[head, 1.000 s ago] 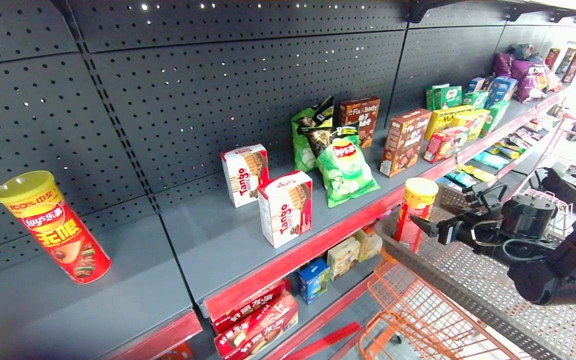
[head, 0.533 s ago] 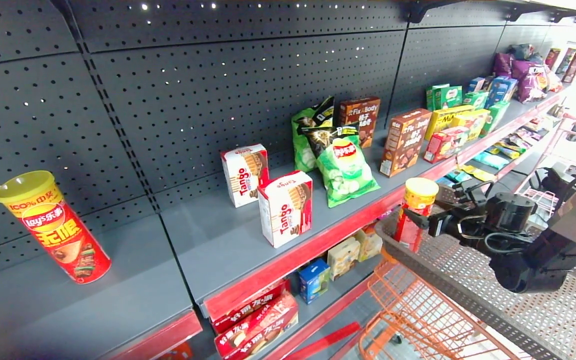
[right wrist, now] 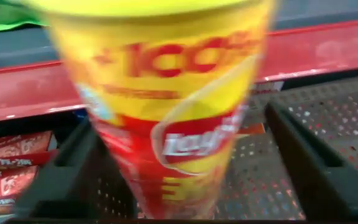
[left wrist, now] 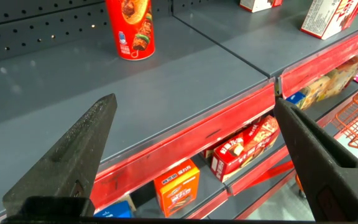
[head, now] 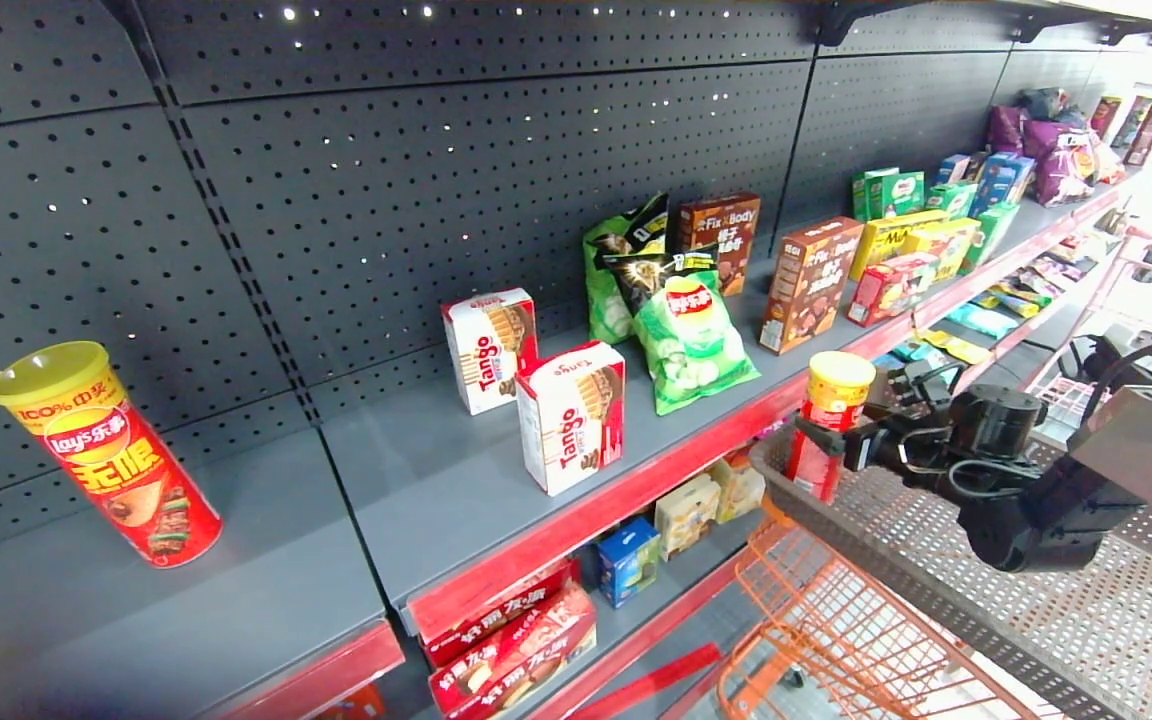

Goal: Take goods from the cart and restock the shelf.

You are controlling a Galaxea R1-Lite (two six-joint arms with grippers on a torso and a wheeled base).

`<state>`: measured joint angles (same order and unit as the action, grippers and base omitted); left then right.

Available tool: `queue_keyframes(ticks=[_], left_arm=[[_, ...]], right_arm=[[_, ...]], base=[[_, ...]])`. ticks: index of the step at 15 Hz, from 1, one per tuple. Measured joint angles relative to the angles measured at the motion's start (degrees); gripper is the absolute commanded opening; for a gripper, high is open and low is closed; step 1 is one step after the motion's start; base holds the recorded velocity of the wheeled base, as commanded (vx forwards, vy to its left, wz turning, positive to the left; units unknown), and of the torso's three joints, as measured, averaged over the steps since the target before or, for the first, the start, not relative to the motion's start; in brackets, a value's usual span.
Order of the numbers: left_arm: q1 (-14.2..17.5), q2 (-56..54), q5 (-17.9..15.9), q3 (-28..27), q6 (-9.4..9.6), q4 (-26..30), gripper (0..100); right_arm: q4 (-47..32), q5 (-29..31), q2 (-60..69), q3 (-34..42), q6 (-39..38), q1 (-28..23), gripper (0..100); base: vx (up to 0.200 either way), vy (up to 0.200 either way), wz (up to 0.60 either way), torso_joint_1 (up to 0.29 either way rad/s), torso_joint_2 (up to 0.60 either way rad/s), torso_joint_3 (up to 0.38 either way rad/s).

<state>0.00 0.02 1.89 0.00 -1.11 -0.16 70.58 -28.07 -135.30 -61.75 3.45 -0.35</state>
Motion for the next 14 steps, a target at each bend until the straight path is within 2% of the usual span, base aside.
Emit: queue_keyframes(ticks=[7, 10, 12, 14], left_arm=[[0.0, 0.0, 0.0, 0.0, -0.01, 0.0, 100], [0.0, 0.0, 0.0, 0.0, 0.00, 0.0, 100], [0.0, 0.0, 0.0, 0.0, 0.00, 0.0, 100], [0.0, 0.0, 0.0, 0.0, 0.00, 0.0, 100]], right_arm=[[-1.1, -1.6, 0.4, 0.0, 0.0, -0.3, 0], [-4.1, -1.4, 3.9, 1.4, 0.0, -0.2, 0], [-6.3, -0.7, 8.5, 3.8, 0.0, 0.1, 0], [-7.7, 3.1, 14.7, 7.5, -1.1, 0.8, 0]], base=[[0.000, 0.000, 0.00, 0.000, 0.00, 0.000], [0.000, 0.000, 0.00, 0.000, 0.00, 0.000], [0.000, 0.000, 0.00, 0.000, 0.00, 0.000], [0.000, 0.000, 0.00, 0.000, 0.00, 0.000]])
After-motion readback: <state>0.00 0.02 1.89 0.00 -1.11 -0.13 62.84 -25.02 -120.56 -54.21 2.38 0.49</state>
